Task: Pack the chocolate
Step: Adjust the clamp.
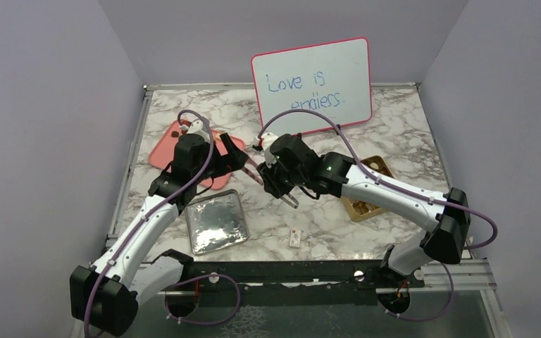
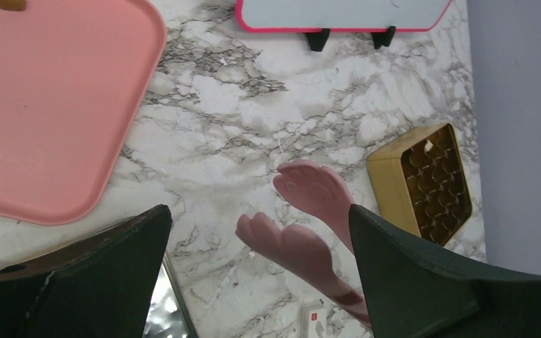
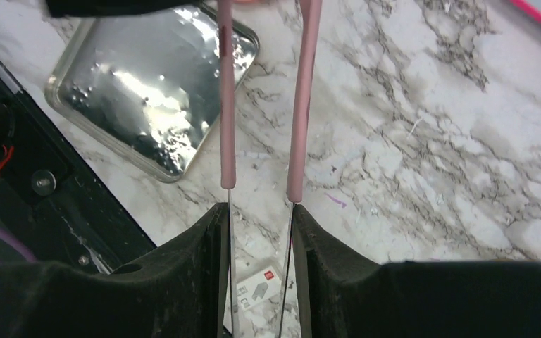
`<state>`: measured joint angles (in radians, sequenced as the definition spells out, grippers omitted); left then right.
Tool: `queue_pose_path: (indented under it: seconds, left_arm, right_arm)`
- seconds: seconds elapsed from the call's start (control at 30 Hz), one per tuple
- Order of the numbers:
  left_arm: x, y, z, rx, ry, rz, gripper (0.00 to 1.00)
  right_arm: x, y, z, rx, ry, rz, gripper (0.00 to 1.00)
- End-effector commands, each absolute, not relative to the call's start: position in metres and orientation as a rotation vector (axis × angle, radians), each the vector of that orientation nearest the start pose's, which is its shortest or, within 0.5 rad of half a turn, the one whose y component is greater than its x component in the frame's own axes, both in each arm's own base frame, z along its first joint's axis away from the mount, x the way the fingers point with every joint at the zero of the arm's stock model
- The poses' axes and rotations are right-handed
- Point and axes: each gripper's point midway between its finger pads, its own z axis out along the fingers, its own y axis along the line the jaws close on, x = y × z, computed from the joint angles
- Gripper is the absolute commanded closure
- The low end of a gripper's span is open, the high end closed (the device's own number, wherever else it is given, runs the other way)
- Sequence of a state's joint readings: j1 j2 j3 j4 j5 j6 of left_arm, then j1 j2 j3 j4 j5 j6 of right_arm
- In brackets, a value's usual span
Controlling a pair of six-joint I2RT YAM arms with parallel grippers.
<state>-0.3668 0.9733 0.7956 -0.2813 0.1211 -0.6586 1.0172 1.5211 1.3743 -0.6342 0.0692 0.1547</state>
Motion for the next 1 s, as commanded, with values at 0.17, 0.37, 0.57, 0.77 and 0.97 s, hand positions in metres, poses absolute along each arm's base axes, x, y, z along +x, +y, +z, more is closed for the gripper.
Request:
queue_pose_path:
  seconds: [0.17, 0.37, 0.57, 0.77, 0.97]
  left_arm:
    - [0.294, -0.133, 0.169, -0.254, 2.227, -0.502, 0.05]
    - [0.292, -0.123, 0.195, -0.262, 2.129, -0.482, 0.05]
    - [0.287, -0.097, 0.252, -0.309, 1.93, -0.425, 0.03]
    - [0.261, -0.066, 0.3, -0.373, 1.674, -0.417, 0.01]
    - [0.235, -0.04, 0.304, -0.422, 1.535, -0.389, 0.01]
  right_arm:
    - [0.244, 0.375, 0.248, -0.939, 1.927, 0.529, 0.61]
    - [0.253, 0.384, 0.228, -0.962, 1.95, 0.492, 0.61]
    - [0.264, 0.403, 0.215, -0.987, 1.943, 0.482, 0.61]
    - [0.282, 0.432, 0.203, -0.99, 1.937, 0.476, 0.6]
    - [0.303, 0.467, 0.185, -1.005, 1.936, 0.473, 0.6]
